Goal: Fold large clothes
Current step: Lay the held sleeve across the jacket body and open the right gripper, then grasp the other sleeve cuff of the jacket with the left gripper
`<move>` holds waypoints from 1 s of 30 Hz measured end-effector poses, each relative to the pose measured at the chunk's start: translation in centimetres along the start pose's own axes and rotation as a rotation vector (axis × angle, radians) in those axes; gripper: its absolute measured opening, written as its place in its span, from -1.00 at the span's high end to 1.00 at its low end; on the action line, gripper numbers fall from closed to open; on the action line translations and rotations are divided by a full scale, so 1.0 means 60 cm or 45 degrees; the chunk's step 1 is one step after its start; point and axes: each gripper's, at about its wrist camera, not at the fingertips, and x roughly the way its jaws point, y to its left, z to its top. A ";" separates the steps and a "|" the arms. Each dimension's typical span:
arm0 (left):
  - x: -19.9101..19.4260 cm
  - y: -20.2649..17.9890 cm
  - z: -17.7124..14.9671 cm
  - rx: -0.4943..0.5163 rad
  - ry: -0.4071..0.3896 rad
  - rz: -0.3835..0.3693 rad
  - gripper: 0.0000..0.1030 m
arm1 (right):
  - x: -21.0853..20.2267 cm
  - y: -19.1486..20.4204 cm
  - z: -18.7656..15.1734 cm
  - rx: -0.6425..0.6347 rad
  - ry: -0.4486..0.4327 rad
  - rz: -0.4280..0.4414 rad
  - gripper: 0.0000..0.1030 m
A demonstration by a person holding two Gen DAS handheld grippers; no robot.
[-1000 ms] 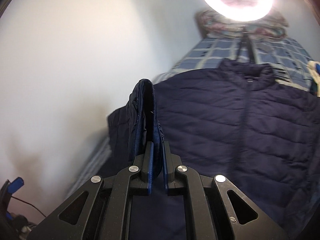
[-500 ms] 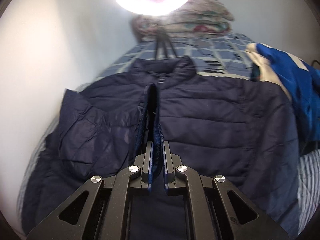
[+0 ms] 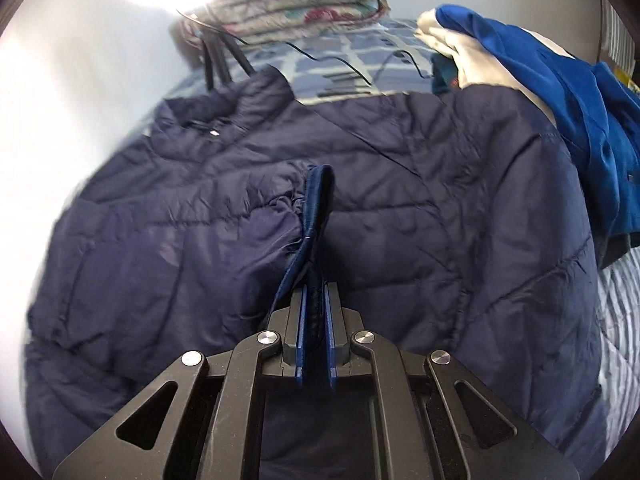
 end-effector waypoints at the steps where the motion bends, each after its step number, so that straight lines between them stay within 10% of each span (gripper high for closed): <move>1: -0.001 0.001 -0.001 0.003 -0.005 0.003 -0.90 | 0.001 -0.004 -0.002 -0.001 0.003 -0.001 0.87; 8: -0.019 -0.001 0.005 0.022 -0.067 0.033 -0.90 | -0.044 -0.002 -0.002 -0.068 -0.070 -0.002 0.82; 12: -0.031 -0.013 0.007 0.056 -0.108 0.032 -0.91 | -0.105 0.001 -0.005 -0.120 -0.160 0.027 0.18; 25: -0.057 -0.092 0.013 0.170 -0.201 -0.035 -0.90 | -0.363 -0.037 -0.061 -0.251 -0.380 0.080 0.16; 30: -0.056 -0.134 0.009 0.236 -0.194 -0.094 -0.91 | -0.453 -0.078 -0.097 -0.233 -0.379 0.059 -0.28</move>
